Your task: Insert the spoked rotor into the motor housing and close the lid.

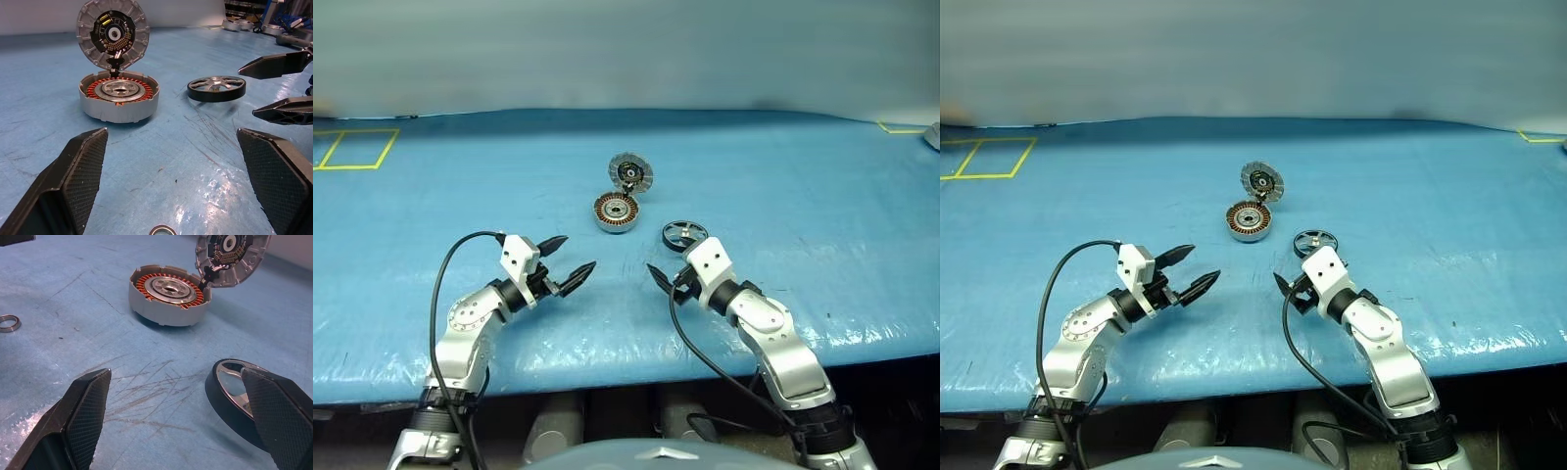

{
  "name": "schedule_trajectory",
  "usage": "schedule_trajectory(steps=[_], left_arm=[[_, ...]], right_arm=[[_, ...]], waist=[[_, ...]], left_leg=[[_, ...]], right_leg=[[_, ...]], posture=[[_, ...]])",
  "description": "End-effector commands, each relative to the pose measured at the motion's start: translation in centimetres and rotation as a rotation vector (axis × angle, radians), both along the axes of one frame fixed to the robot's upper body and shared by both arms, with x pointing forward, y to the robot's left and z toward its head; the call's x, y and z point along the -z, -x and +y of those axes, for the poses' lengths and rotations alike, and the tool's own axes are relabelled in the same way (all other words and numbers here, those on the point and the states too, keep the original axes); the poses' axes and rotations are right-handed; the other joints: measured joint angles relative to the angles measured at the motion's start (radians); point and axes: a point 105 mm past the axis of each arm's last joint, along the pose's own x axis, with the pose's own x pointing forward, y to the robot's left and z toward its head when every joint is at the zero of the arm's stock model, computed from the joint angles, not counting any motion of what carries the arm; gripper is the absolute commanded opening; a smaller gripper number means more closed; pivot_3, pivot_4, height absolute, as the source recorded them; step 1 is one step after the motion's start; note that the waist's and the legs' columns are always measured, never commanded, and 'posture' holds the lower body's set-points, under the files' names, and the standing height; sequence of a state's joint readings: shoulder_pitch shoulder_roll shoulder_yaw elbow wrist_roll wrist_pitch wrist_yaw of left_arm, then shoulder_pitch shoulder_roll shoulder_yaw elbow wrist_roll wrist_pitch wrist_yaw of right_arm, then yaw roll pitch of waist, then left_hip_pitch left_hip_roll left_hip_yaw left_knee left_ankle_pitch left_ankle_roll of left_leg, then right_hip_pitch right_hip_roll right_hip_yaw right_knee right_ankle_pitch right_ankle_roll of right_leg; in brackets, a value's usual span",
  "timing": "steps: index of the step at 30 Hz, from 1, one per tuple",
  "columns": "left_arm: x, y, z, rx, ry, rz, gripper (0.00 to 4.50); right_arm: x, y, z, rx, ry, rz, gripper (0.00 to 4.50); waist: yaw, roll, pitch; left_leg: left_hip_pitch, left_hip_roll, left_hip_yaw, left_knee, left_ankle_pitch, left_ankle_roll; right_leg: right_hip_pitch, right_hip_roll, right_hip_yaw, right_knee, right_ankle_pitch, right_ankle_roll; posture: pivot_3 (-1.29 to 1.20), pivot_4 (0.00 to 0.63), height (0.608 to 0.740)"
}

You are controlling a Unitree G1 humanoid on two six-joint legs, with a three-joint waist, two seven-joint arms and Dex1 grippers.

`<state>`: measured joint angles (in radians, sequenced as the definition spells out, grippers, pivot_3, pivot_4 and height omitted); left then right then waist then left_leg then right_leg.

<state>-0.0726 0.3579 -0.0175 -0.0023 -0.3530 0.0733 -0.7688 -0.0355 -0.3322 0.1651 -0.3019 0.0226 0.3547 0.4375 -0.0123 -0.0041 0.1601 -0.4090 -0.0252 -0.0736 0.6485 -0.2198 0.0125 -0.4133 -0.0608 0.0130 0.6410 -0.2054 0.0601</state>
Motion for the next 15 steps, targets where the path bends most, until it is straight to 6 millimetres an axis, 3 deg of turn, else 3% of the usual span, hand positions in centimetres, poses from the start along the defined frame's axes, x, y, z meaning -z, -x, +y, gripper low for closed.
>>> schedule_trajectory(steps=[1, 15], left_arm=[[-1.3, -0.22, -0.05, 0.0, 0.002, -0.056, 4.5], [-1.31, -0.09, -0.2, 0.013, 0.007, -0.053, 4.5]], right_arm=[[-1.56, -0.2, -0.05, -0.003, 0.001, -0.07, 4.47], [-1.83, -0.3, 0.0, 0.006, -0.01, -0.078, 4.47]], waist=[[0.0, 0.0, 0.0], [0.0, 0.0, 0.0]], left_leg=[[0.0, 0.0, 0.0, 0.0, 0.0, 0.0], [0.0, 0.0, 0.0, 0.0, 0.0, 0.0]], right_leg=[[0.0, 0.0, 0.0, 0.0, 0.0, 0.0], [0.0, 0.0, 0.0, 0.0, 0.0, 0.0]], posture=[[0.0, 0.15, 0.74], [0.0, 0.15, 0.74]])
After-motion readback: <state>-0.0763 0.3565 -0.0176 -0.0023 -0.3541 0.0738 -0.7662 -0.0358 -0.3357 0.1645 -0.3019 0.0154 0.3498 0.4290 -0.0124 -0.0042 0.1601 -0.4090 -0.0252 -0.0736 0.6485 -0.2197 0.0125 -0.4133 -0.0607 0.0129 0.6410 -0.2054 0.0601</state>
